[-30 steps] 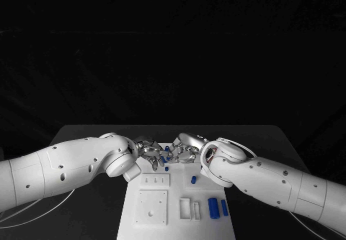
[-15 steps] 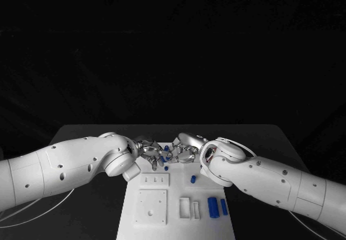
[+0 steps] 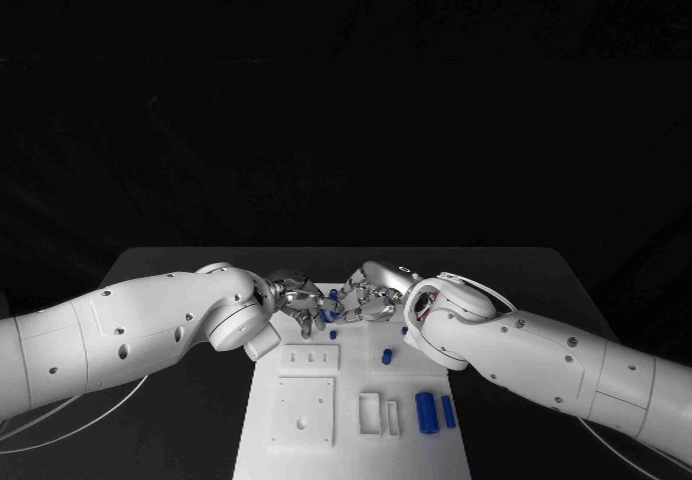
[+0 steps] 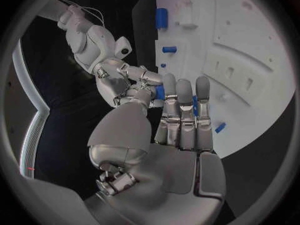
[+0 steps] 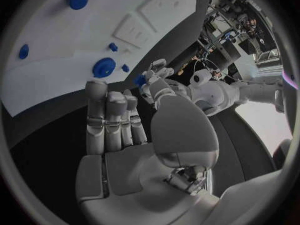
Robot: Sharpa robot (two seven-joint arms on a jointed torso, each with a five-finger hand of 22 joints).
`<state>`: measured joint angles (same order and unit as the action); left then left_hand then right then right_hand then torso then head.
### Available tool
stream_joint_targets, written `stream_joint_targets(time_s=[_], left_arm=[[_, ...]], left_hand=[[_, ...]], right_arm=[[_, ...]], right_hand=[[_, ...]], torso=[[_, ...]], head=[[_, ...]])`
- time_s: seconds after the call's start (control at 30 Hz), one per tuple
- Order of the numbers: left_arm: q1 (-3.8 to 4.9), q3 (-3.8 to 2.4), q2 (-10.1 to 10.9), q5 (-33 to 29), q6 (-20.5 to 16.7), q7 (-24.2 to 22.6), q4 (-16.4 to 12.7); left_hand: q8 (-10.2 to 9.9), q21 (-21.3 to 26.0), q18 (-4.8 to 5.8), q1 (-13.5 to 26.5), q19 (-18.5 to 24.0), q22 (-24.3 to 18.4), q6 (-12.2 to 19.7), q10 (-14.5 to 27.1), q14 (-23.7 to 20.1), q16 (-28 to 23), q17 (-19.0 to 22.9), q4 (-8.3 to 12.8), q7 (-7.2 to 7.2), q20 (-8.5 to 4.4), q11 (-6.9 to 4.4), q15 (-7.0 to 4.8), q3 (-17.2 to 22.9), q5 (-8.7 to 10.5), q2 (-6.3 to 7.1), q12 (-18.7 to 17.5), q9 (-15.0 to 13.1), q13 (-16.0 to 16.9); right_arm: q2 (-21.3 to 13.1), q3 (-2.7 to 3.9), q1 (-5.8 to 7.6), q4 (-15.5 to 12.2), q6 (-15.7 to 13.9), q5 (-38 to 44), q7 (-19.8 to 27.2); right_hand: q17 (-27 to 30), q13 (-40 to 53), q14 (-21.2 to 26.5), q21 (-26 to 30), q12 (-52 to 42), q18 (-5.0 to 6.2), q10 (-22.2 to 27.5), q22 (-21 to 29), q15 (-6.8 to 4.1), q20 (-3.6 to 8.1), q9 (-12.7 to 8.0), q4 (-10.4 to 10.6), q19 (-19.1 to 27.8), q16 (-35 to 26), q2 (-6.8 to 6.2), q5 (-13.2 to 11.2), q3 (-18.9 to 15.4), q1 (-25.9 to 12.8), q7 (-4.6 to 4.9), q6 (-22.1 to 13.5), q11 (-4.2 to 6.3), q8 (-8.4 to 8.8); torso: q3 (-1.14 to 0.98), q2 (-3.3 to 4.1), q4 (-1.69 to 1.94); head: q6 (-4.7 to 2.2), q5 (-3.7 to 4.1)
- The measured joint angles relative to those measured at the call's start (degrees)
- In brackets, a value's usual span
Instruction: Assemble the parts on the task board
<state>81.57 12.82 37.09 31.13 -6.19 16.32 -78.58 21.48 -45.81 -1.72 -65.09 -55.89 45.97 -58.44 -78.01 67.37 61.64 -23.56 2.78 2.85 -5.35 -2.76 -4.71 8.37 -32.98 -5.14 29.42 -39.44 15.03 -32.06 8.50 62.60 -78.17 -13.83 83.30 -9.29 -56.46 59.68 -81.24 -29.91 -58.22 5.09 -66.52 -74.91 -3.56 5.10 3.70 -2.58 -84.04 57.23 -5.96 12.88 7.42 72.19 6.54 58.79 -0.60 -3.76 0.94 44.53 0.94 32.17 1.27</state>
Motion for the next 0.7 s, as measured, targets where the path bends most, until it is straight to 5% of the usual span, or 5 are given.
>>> stream_joint_targets(time_s=[0.2,0.47,0.53,0.7], left_arm=[[-0.05,0.07,0.29,1.46,-0.07,0.19,-0.07],[-0.05,0.38,0.76,4.60,-0.48,1.05,-0.27],[-0.05,0.54,0.99,5.76,-0.71,1.38,-0.44],[-0.06,0.80,1.35,9.10,-1.48,2.29,-0.90]], left_hand=[[-1.30,-0.45,0.00,0.58,-0.31,0.57,-0.73,-0.73,0.71,0.22,-0.70,1.61,0.73,-0.31,-0.29,-0.30,0.47,-0.47,0.04,0.28,-0.03,0.39],[-5.19,-0.65,0.00,1.32,-1.04,0.88,-2.04,-2.80,2.44,-0.03,-1.51,3.82,2.01,-1.04,-0.68,-0.65,1.09,-0.47,0.10,-0.70,-4.18,0.66],[-6.25,-0.65,0.00,1.42,-1.24,0.97,-2.41,-3.23,2.70,-0.23,-1.74,4.05,2.18,-1.23,-0.72,-0.83,0.88,-0.47,0.10,-0.98,-6.33,0.86],[-7.77,-1.57,-0.01,1.69,-2.07,1.45,-3.92,-4.62,4.22,-0.03,-2.49,4.92,2.24,-1.61,-1.33,-1.32,1.09,-0.10,0.42,-0.95,-6.35,1.65]], right_arm=[[-1.93,0.05,-0.54,-0.64,-1.86,-0.77,0.52],[-6.49,0.13,-1.65,-2.32,-3.88,-3.30,2.64],[-7.76,0.29,-1.90,-2.65,-4.28,-4.23,3.31],[-10.05,1.13,-2.16,-2.92,-5.24,-6.80,4.72]], right_hand=[[0.83,-1.22,0.20,1.76,0.00,0.23,0.51,0.00,0.19,-0.40,0.00,1.93,0.00,-0.27,0.01,1.78,-3.35,1.36,0.24,-1.06,-0.33,0.00],[1.38,-2.11,0.59,3.10,0.00,0.22,0.91,0.00,0.18,-0.40,0.00,2.35,0.00,-0.48,0.30,4.04,-5.19,1.65,0.25,-1.07,-0.32,0.00],[1.40,-2.18,0.59,3.10,0.00,0.22,0.91,0.00,0.18,-0.40,0.00,2.35,0.00,-0.48,0.30,4.50,-5.19,1.65,0.25,-1.08,-0.31,0.00],[1.40,-2.30,0.59,3.34,0.00,0.22,0.91,0.00,0.18,-0.40,0.01,2.35,0.00,-0.48,0.30,6.00,-5.19,1.65,0.10,-0.92,-0.31,0.00]], torso=[[0.00,0.00,0.00],[-0.01,-0.02,0.00],[-0.01,-0.03,0.00],[-0.08,-0.05,-0.10]], head=[[0.13,-0.13],[0.29,-0.64],[0.39,-0.81],[0.69,-1.12]])
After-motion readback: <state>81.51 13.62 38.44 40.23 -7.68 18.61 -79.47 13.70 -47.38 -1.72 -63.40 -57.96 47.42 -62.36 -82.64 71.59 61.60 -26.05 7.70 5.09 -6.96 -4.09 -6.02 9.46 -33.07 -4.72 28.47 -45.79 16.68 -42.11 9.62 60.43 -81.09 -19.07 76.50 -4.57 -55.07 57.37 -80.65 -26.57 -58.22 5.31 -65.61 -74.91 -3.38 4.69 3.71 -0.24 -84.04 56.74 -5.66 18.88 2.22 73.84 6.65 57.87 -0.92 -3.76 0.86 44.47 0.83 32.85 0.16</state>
